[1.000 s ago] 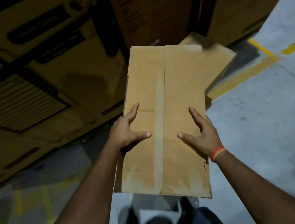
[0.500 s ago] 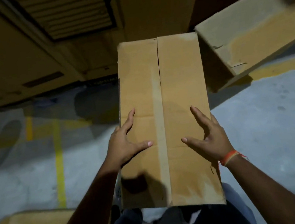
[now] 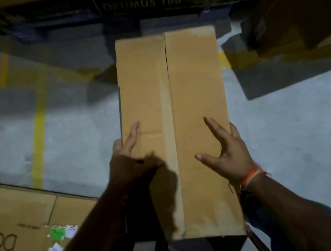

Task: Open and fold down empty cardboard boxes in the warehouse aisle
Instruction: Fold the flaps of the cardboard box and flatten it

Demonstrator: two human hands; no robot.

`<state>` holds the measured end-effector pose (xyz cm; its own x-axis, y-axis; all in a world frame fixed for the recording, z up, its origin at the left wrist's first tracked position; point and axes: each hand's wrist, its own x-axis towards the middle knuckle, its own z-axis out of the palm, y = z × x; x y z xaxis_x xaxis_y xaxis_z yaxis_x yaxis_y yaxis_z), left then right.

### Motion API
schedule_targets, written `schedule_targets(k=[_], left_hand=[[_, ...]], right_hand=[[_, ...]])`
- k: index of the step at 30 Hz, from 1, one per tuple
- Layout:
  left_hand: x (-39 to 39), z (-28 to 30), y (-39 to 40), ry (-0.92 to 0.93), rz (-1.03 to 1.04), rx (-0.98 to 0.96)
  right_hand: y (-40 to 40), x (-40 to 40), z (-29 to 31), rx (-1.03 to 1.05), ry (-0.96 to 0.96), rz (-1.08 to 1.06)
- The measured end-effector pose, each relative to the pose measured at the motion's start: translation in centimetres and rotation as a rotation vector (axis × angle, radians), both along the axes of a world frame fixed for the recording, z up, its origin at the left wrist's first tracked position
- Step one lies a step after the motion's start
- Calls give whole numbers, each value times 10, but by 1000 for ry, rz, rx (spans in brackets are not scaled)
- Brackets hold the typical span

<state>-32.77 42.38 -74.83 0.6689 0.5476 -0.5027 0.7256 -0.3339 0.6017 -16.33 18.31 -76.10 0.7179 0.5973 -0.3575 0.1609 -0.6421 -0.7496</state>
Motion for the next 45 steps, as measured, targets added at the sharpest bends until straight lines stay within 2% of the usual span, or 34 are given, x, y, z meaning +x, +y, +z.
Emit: schedule_targets(k=[6,10,14,21,24,26,30,35,37,45], left_hand=[[2,3,-2,-108,-38,96],[10,1,-31,-182,-44,80],[17,-8,-58,-199,-75,62],[30,-24,-90,-185,-192,46],[39,-45,-110,-84,-204,6],[44,-63,-118,-22,-203,-35],[57,-94,-122,10,-88,-142],[75,-139,-125,-58,282,-545],[79,-161,-123,-78,358,-653],[73,-211,-103,-62,364,-726]], right_hand=[[5,2,13,-128,-96,-3],[-12,10,30,-259,-144,-48],[-34,6,23,-353,-145,-92],[-57,9,12,-606,-105,-73],[-55,13,7,-538,-61,-27],[-52,10,4,-426,62,-26],[-50,14,-10,-484,145,-12],[-46,28,-17,-486,214,13],[-46,32,-17,-490,209,30],[-36,36,-12,-450,251,77]])
